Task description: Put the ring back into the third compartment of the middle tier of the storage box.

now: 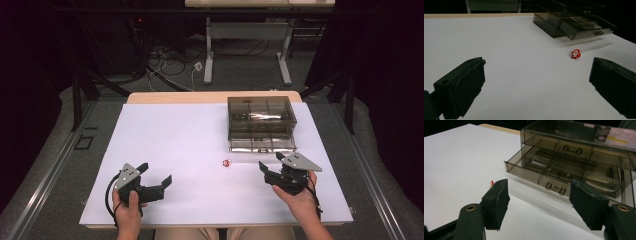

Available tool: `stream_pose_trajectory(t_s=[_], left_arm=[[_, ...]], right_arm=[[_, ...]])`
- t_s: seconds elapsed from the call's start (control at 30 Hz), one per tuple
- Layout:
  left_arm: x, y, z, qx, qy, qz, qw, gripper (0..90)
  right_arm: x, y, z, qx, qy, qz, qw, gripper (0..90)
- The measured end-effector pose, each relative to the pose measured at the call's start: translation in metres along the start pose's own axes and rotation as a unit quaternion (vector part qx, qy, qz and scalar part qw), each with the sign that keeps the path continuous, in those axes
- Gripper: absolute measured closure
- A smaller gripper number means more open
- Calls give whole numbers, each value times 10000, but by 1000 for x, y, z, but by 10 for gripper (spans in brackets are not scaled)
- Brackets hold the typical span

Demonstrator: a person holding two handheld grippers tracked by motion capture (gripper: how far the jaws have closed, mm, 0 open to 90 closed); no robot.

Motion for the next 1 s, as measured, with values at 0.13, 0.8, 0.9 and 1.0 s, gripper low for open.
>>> stream_pose_trajectory(t_s=[0.13, 0.8, 0.9, 1.0], left_arm=[[0, -1, -1, -33, 29, 19, 10000, 4], [0, 0, -3, -91, -4, -6, 10000, 4], [0, 1, -3, -96, -9, -13, 10000, 4], [0, 1, -3, -106, -1, -13, 9999, 4]], right_arm=[[-6, 5, 6, -129, -16, 139, 9998, 321], [-31, 32, 26, -372, -306, 776, 9958, 359], [-34, 34, 28, -442, -374, 805, 9951, 363], [-40, 40, 31, -500, -412, 868, 9941, 367]])
Point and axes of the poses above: each handheld gripper's, and its own axes: y roughly forward along the jaws, z roughly out of its top, x roughly to its right, the point moved 7 cm from there along y, roughly forward along the jaws, and after that the axes turned 9 degrees about -x, right-handed, at the moved point
